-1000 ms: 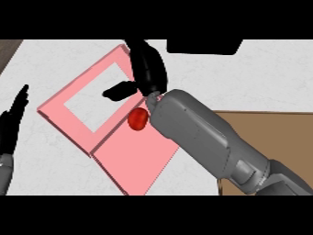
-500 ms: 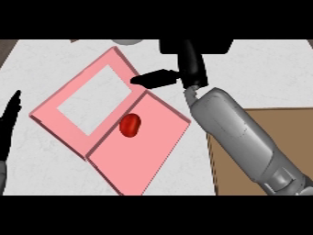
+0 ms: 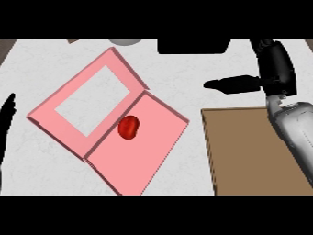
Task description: Pick the tomato from the tray and place it in the cardboard box
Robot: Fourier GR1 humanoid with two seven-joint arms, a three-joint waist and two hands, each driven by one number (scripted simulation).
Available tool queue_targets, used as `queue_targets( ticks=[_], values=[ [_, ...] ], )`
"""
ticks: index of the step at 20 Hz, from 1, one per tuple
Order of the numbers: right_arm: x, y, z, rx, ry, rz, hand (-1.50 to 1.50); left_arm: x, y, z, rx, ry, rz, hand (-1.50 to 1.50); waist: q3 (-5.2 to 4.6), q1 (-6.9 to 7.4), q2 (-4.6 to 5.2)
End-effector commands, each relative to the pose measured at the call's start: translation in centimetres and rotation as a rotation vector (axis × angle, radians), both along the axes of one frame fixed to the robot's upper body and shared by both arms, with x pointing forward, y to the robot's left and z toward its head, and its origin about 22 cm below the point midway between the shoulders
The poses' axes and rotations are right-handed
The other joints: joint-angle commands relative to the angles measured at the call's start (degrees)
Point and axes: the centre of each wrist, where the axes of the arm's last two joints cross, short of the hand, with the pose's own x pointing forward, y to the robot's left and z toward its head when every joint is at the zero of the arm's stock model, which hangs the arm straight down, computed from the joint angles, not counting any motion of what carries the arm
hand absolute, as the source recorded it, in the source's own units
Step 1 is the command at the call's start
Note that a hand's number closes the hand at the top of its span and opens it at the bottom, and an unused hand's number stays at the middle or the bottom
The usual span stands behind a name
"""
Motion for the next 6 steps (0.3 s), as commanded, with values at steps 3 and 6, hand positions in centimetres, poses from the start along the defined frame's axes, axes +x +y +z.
queue_targets(
  ticks=[3, 6],
  values=[
    [-3.5, -8.4, -0.8, -0.06, 0.021, 0.036, -1.5, 0.2, 0.8, 0.7, -0.001, 0.013, -0.005, 0.0, 0.0, 0.17, 0.1],
    [-3.9, -10.8, -0.4, -0.101, 0.042, 0.062, -1.5, 0.1, -0.7, -0.7, -0.004, -0.01, 0.001, 0.0, -0.03, 0.4, 0.19]
  ],
)
